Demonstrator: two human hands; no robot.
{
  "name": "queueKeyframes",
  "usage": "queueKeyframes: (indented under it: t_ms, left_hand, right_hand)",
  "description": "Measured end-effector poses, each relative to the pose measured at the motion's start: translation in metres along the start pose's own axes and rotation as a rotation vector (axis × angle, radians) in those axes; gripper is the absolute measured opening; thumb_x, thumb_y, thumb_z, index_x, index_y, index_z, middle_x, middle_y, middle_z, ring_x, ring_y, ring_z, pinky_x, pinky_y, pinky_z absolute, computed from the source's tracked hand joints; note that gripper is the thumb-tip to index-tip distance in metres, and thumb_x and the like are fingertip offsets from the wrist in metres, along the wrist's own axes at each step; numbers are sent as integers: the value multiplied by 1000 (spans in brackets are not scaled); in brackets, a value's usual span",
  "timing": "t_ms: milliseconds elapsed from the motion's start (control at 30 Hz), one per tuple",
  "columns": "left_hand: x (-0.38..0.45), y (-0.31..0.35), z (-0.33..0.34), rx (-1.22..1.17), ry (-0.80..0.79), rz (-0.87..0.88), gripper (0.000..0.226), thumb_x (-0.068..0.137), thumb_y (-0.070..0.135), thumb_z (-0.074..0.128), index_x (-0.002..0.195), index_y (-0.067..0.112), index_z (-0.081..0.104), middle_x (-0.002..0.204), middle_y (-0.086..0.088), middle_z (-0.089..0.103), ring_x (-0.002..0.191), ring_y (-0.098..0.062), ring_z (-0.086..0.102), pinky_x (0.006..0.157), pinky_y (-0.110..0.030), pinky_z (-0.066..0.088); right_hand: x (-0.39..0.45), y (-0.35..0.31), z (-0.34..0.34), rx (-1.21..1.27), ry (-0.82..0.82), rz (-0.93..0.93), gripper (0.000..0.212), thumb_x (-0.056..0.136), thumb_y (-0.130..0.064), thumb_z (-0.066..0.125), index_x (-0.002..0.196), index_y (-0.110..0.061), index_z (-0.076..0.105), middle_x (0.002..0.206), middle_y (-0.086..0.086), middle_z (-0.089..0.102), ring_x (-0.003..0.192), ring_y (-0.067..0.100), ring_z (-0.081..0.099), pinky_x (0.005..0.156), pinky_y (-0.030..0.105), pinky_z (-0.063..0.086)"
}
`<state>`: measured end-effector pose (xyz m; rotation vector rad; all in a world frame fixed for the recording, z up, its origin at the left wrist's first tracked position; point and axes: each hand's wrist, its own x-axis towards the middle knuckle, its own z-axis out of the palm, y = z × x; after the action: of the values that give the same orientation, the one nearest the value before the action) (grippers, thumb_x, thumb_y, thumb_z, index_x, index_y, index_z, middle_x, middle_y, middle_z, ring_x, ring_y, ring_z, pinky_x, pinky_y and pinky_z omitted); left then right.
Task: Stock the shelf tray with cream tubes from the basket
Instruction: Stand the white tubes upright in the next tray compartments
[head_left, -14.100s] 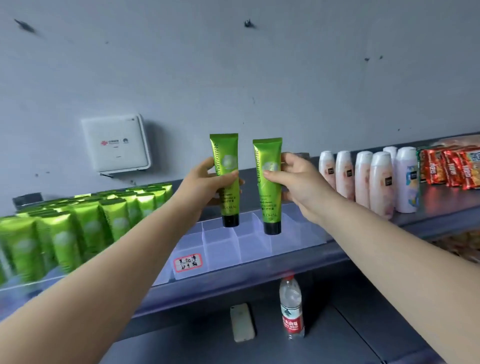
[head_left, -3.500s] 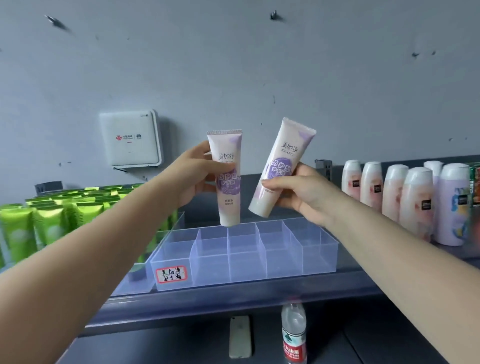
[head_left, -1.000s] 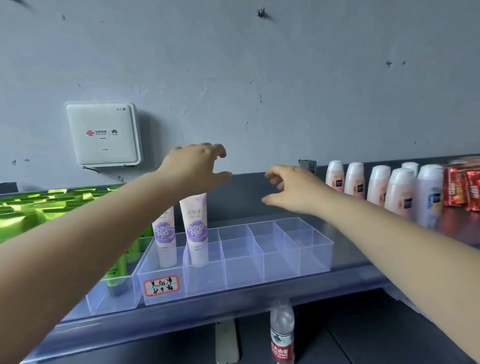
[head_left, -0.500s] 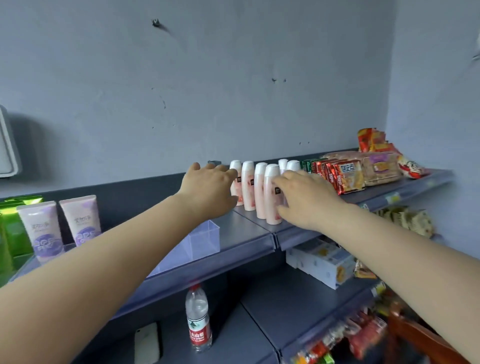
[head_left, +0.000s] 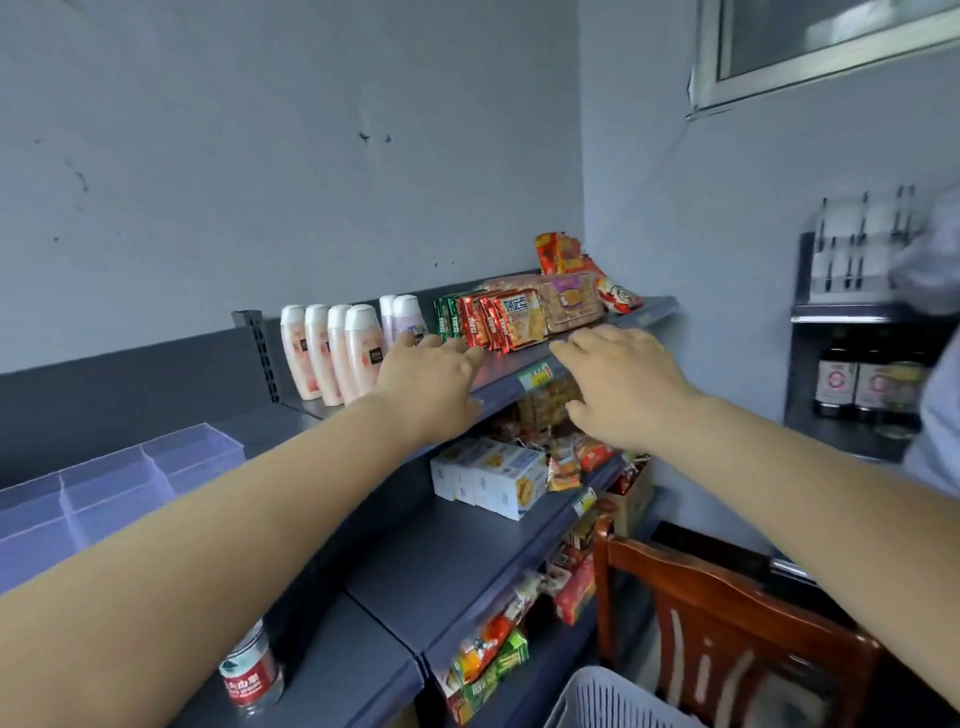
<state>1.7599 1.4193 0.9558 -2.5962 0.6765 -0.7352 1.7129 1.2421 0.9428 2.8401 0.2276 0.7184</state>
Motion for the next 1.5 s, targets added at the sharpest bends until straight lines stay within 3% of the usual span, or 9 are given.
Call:
queueKeyframes:
  t_ms: [367, 500, 700, 1500]
  left_hand:
    - [41, 86, 38, -110, 23, 237, 49, 92, 40, 44, 134, 16, 40, 133, -3, 49, 121, -27, 45, 98, -38, 31]
    - [47, 116, 71, -130, -5, 322, 47, 92, 39, 43, 133, 16, 39, 131, -3, 49, 120, -27, 46, 94, -38, 32]
    - [52, 158, 132, -179, -89, 448, 49, 91, 39, 44, 134, 16, 38, 133, -3, 48, 125, -27, 43, 101, -41, 29]
    - [-38, 323, 474, -383, -678, 803, 41, 91, 33, 47, 129, 18, 42, 130, -3, 50, 121, -24, 46, 98, -38, 33]
  right_hand:
    - [-53, 49, 41, -60, -166, 183, 62, 91, -35, 48, 145, -16, 24, 146, 4, 36, 135, 25, 30, 108, 40, 27]
    - [-67, 57, 76, -55, -262, 226, 60, 93, -33, 45, 146, -15, 23, 148, 5, 33, 136, 25, 28, 109, 41, 25]
    - [-81, 59, 145, 7, -396, 275, 61, 91, -36, 48, 144, -16, 27, 145, 5, 35, 135, 25, 29, 110, 42, 25]
    - [-230, -20, 490, 350, -1026, 475, 58, 92, -35, 46, 144, -16, 27, 150, 7, 30, 138, 26, 26, 113, 45, 24]
